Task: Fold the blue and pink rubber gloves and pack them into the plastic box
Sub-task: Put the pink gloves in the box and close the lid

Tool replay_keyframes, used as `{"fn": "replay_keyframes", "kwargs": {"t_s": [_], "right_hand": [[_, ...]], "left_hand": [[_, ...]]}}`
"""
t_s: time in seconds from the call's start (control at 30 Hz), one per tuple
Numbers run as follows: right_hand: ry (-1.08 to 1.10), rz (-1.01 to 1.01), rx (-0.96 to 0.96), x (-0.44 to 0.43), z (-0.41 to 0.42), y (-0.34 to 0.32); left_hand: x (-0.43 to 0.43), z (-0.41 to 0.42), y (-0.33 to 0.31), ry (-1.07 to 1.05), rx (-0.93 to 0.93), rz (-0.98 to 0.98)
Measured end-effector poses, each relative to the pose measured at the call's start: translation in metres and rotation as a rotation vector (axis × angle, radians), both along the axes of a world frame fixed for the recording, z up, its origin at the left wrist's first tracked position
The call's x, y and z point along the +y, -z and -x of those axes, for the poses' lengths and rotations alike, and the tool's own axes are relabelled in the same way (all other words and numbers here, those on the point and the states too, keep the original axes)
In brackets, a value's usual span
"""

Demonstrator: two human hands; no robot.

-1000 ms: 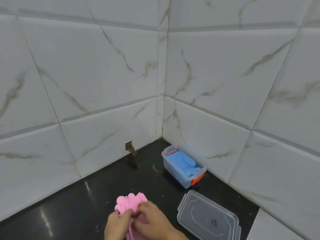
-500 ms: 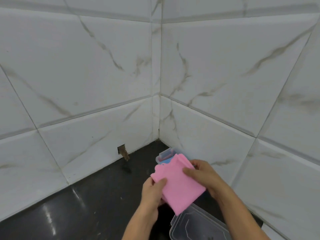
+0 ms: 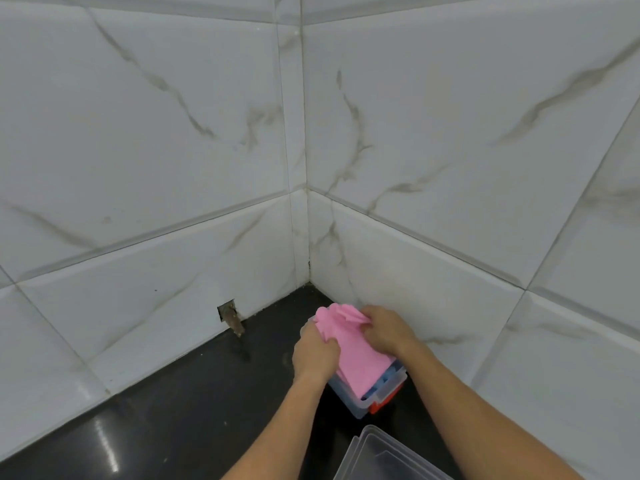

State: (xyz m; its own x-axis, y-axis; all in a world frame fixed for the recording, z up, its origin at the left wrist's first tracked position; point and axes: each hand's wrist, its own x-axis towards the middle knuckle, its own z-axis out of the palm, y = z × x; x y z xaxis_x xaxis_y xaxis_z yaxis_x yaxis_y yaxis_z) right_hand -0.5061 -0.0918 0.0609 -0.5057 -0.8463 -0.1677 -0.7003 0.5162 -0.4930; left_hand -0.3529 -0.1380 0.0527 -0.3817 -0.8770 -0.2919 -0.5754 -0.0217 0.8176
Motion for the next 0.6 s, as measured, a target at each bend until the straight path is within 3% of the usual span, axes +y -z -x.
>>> {"fn": "replay_keyframes", "kwargs": {"t_s": [0.13,0.27,0.33,0.43,0.5,0.6], "right_hand": [[-0.019,-0.06,-0.003,-0.002,0.008,0.003],[-0.062,-0.177,0.138,-0.004,-0.002,-0.005],[-0.052,-0.133,0.352,0.002,-0.016,-0.003],[-0.093,0.14,0.586,0.012,-0.032,0.012],[-0.21,0.151,0.533,0.016,-0.034,0.03],[-0.441,-0.094,0.552,0.025,-0.022,0.05]], "left_hand": [[0.001,0.006,0.005,0.159,-0.27,0.263],[0.01,0.002,0.016,0.213,-0.54,0.586],[0.008,-0.001,0.02,0.251,-0.549,0.754],[-0.003,0.0,0.031,0.417,-0.432,1.041],[-0.002,0.0,0.026,0.588,-0.546,0.988],[-0.016,-0.002,0.053,0.774,-0.768,1.076]]}}
